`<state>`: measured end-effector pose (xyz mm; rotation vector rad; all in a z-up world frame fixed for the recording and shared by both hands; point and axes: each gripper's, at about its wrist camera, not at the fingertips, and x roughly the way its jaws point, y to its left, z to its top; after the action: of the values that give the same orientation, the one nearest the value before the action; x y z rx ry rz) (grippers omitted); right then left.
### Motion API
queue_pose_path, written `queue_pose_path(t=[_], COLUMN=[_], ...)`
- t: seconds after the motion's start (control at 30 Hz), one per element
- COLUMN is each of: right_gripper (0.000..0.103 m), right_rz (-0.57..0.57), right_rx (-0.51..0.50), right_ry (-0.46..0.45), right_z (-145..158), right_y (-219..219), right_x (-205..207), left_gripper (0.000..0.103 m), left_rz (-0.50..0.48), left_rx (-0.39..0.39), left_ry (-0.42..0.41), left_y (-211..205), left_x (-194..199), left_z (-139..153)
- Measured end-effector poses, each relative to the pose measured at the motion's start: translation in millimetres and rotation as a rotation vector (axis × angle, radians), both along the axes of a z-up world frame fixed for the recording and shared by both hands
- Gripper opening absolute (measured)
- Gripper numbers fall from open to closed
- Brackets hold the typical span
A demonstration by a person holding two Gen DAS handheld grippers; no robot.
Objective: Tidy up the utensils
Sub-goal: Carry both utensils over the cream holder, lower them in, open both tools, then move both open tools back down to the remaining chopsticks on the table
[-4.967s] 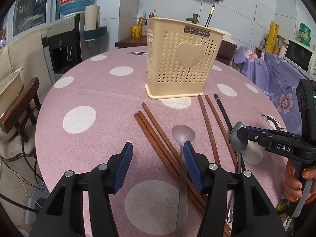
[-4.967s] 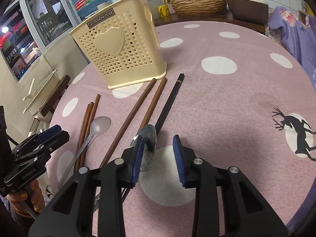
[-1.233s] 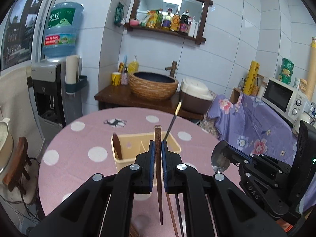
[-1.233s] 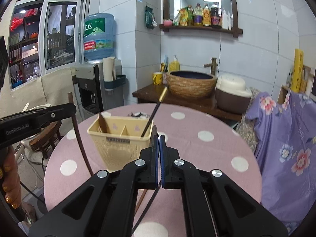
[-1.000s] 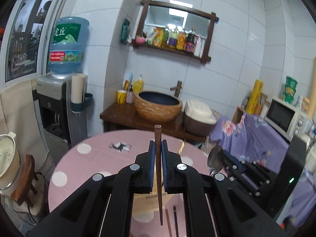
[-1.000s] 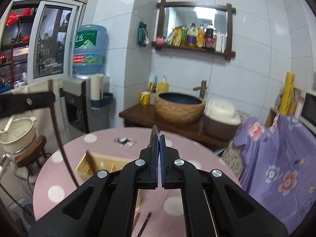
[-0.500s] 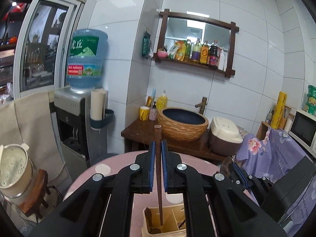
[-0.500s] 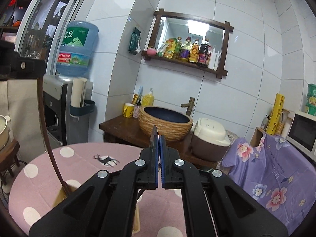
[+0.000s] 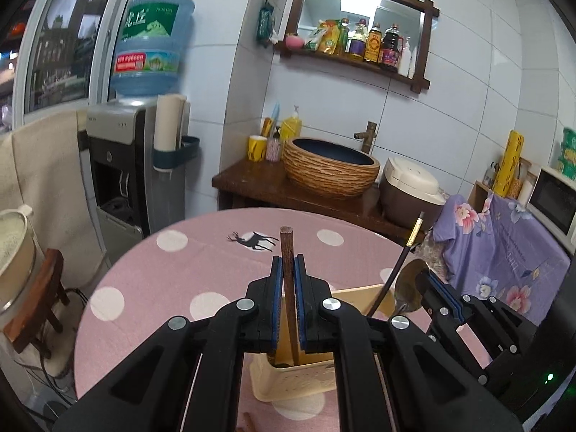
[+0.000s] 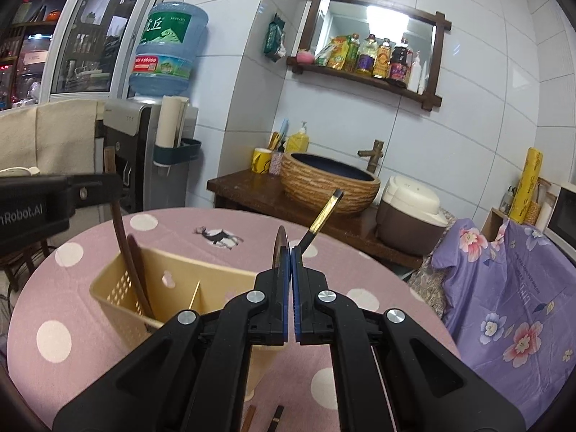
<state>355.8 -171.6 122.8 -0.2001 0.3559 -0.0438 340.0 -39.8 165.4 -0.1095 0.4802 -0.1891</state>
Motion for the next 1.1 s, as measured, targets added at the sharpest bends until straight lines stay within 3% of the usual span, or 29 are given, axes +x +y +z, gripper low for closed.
queue_pose_path(t=[0.27,0.3,0.37,0.43,0.53,0.7,0.9,1.1], right_gripper=[0.003,0.003,0.005,0.017,0.036,0.036,0.036,0.036], right_rz=[0.027,0.03,0.031,0.029,0.017,0.004,-0.031,-0.046], right_rx=[0.039,0.047,0.058,0.082,0.135,0.186,0.236,0.274], right_ry=[0.052,0.06,0.07,0.064,0.063,0.126,0.3,0.391], right_z=[-16.5,-17.4,-18.2,-17.6,-16.6,-26.1,-67.6,-104.4], right_y=[-5.2,-6.6,-9.9,-15.9,-27.5,-40.7,-52.8,-61.3], right_x=[-4.1,-5.0,-8.1,-15.0,-27.9,-48.4,-65.9,-83.6], left_gripper=[0.01,0.014,0.049,0.056,0.058,0.061,0.061,0.06], left_rz=[-0.037,-0.042,-0.05,-0.05,-0.066,-0.116,-0.198,-0.271], left_rx=[0.0,0.0,-0.005,-0.019,-0.003,0.033,0.085,0.16], left_ry=[0.016,0.019,0.02,0.008,0.005,0.072,0.26,0.358], left_y=[1.8,2.4,4.0,6.3,7.2,4.5,-1.5,-11.8], left_x=[-0.7,-1.5,-6.0,-14.1,-28.7,-48.0,-62.3,-74.9], left_z=[1.1,-0.3,-2.4,-4.7,-10.0,-34.8,-93.9,-138.2])
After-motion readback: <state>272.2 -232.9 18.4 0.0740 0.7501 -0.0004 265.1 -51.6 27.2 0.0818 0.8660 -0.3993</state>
